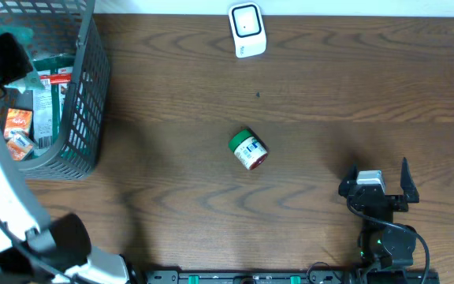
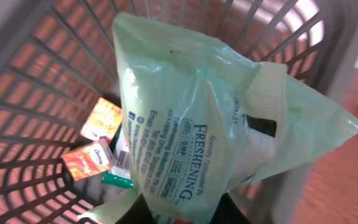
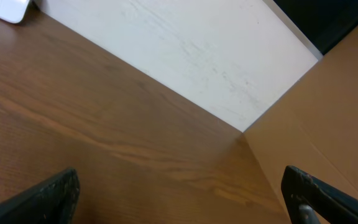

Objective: Scan the item barcode
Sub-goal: 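Reach into the basket with the left gripper toward the green pouch, then carry the pale green pouch with the left gripper beside the jar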

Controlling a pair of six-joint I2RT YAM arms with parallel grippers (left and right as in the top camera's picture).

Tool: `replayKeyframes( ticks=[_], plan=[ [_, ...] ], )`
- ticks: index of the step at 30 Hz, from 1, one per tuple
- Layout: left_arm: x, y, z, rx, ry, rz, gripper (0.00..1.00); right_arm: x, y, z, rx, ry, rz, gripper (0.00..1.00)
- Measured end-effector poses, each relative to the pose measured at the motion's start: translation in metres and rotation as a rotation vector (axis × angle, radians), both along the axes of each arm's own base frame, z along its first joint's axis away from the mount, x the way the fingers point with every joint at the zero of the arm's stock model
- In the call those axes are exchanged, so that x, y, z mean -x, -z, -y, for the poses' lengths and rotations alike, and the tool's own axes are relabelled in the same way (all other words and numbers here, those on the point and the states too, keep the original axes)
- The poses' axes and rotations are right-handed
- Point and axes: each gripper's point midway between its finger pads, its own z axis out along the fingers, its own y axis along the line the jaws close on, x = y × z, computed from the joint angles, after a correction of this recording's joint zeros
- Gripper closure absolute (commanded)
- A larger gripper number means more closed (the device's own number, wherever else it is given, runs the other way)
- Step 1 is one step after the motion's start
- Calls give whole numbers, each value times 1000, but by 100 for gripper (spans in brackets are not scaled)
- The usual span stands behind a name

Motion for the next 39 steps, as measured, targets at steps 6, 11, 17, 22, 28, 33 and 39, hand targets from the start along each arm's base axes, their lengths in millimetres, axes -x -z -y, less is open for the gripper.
replayKeyframes(
  ticks=[6,11,17,22,28,33,39],
  plan=[
    [34,-51,34,38,43,140,92,0,0,0,0,0,0,1],
    [67,-60,95,164,171,132,92,0,0,0,0,0,0,1],
    [80,-27,171,266,368,-34,92,0,0,0,0,0,0,1],
    [75,26,214,284,423,-189,92,0,0,0,0,0,-1,1],
    [68,103,262,292,469,-303,92,0,0,0,0,0,-1,1],
    [69,169,288,300,461,-356,93,0,0,0,3,0,-2,1],
    [70,230,289,270,409,-361,92,0,0,0,3,0,-2,1]
  ],
)
